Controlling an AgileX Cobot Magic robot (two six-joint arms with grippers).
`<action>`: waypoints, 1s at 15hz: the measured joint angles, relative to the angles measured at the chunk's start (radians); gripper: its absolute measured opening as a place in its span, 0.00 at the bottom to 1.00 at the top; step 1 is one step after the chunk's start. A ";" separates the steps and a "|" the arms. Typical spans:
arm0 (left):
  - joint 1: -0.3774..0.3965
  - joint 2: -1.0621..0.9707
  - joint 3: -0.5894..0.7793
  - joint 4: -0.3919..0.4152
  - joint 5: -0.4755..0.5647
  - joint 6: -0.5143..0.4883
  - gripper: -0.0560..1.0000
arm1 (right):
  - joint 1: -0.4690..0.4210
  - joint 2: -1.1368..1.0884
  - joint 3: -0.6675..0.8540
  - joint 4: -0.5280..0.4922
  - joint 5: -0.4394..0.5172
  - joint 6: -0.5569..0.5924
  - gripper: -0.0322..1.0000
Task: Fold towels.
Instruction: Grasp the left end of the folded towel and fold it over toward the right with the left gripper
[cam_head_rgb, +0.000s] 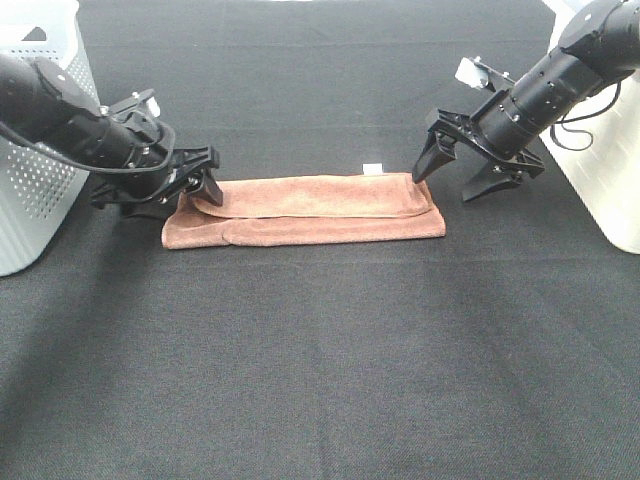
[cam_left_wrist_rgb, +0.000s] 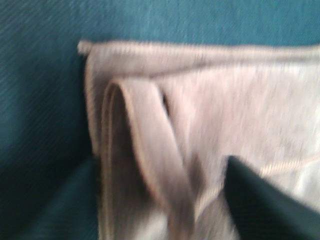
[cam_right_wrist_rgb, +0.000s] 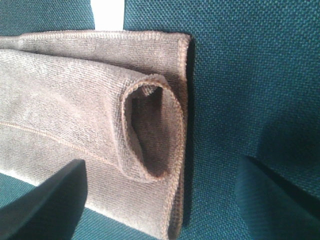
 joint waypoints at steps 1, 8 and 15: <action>0.000 0.016 -0.017 -0.015 0.018 0.000 0.47 | 0.000 0.000 0.000 0.000 0.000 0.000 0.77; 0.001 0.004 -0.109 0.131 0.155 -0.099 0.09 | 0.000 0.000 0.000 0.000 0.000 0.000 0.77; 0.000 -0.070 -0.399 0.553 0.505 -0.360 0.09 | 0.000 0.000 0.000 0.000 0.000 0.000 0.77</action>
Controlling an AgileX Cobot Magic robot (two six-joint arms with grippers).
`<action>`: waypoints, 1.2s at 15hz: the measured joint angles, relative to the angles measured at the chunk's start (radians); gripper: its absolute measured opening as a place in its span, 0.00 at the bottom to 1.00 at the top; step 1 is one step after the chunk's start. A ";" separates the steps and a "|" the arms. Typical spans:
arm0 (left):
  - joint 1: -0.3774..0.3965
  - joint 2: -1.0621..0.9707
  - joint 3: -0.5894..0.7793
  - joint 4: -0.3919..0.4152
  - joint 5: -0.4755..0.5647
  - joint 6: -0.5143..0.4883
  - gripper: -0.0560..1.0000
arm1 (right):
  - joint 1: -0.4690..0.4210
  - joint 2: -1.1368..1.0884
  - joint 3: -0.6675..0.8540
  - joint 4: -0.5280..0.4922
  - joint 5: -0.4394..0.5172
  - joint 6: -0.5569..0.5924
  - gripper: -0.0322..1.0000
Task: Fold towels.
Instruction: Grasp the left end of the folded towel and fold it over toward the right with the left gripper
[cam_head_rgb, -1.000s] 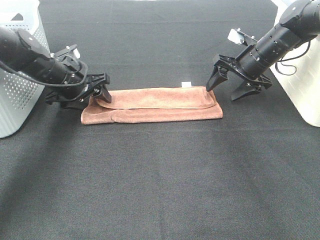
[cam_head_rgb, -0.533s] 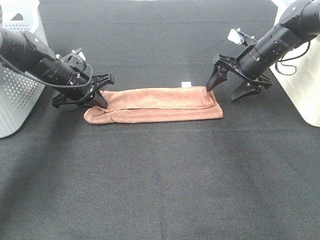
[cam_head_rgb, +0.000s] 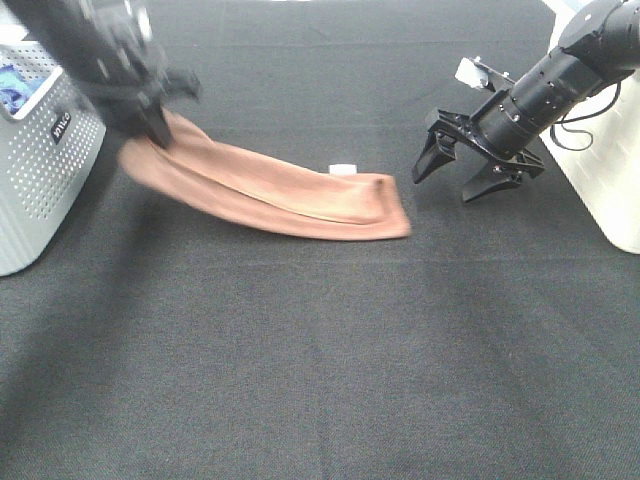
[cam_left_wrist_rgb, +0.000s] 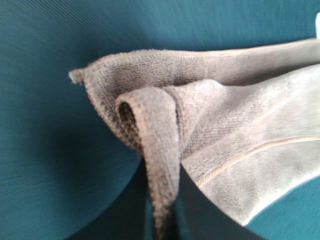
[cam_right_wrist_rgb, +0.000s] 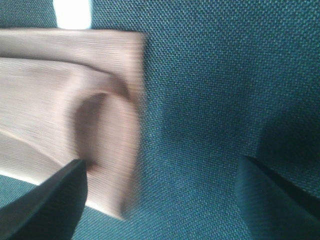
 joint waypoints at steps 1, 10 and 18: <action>0.000 -0.002 -0.043 0.026 0.060 -0.015 0.09 | 0.000 0.000 0.000 0.000 0.000 0.000 0.77; -0.180 0.118 -0.125 -0.340 -0.088 -0.032 0.09 | 0.000 0.000 0.000 0.000 0.000 0.000 0.77; -0.260 0.260 -0.125 -0.576 -0.345 -0.036 0.55 | 0.000 0.000 0.000 0.031 0.019 0.000 0.77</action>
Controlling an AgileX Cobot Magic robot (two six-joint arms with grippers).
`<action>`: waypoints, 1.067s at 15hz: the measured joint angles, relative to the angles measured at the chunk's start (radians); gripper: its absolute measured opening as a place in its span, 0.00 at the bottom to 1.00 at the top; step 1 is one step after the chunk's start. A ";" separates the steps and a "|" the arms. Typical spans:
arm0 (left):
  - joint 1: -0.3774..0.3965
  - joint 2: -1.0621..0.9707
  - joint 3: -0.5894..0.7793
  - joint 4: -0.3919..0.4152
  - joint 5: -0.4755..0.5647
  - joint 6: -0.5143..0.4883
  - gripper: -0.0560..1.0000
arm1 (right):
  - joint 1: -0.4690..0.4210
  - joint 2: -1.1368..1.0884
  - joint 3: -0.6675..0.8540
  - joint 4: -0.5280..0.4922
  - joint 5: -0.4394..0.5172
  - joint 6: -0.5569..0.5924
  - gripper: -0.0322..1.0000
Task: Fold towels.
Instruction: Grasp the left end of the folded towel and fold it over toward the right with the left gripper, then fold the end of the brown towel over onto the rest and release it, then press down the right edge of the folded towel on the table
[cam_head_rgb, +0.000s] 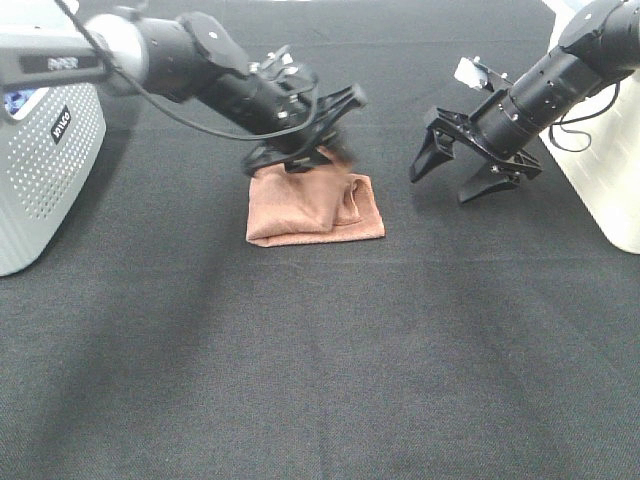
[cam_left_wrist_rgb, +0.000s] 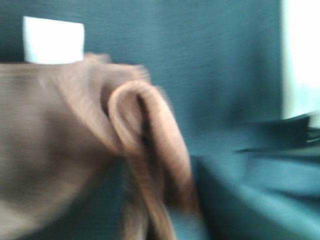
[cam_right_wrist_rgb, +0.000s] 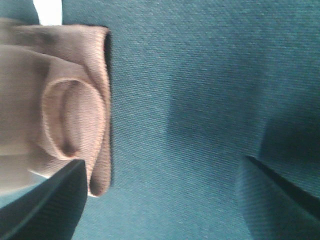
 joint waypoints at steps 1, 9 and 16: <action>0.000 0.001 0.000 -0.042 -0.013 0.009 0.68 | 0.000 0.000 0.000 0.009 0.004 0.000 0.77; 0.120 -0.055 -0.096 -0.087 0.097 0.260 0.78 | 0.049 0.001 0.000 0.321 0.051 -0.163 0.77; 0.186 -0.165 -0.100 0.008 0.158 0.298 0.78 | 0.186 0.087 0.000 0.563 -0.143 -0.299 0.77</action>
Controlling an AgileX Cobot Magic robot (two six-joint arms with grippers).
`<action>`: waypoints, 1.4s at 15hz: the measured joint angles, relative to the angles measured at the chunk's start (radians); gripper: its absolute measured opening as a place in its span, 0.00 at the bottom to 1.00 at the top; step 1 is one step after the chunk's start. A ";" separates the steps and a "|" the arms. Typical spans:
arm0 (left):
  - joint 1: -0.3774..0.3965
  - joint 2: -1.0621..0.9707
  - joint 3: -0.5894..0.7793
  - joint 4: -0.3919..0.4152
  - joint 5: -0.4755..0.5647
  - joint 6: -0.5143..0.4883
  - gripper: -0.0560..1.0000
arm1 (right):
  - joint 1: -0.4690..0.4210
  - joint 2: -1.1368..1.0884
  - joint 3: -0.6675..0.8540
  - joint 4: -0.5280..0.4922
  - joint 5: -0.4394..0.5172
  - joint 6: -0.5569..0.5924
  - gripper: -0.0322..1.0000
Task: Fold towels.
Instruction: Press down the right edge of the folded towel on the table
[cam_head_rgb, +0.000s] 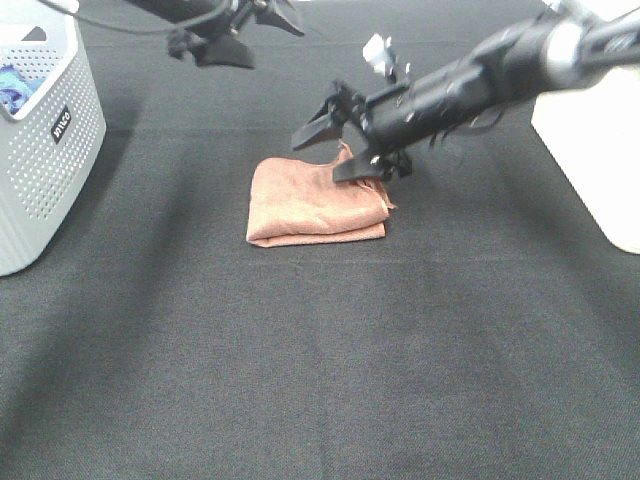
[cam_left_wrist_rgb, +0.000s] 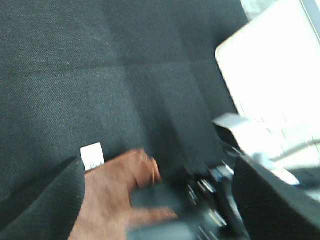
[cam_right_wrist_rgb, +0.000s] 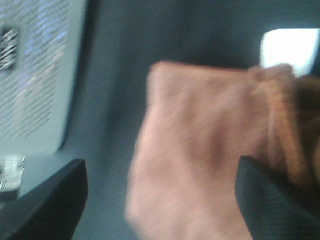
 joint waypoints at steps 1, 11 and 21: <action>0.000 -0.004 -0.001 0.004 0.017 0.000 0.78 | 0.000 0.019 0.000 0.003 -0.063 0.000 0.77; 0.000 -0.005 -0.001 0.056 0.040 0.000 0.78 | -0.106 0.017 0.000 -0.164 -0.014 0.062 0.77; 0.004 -0.157 -0.001 0.257 0.327 0.006 0.78 | -0.105 -0.310 0.000 -0.644 0.288 0.376 0.77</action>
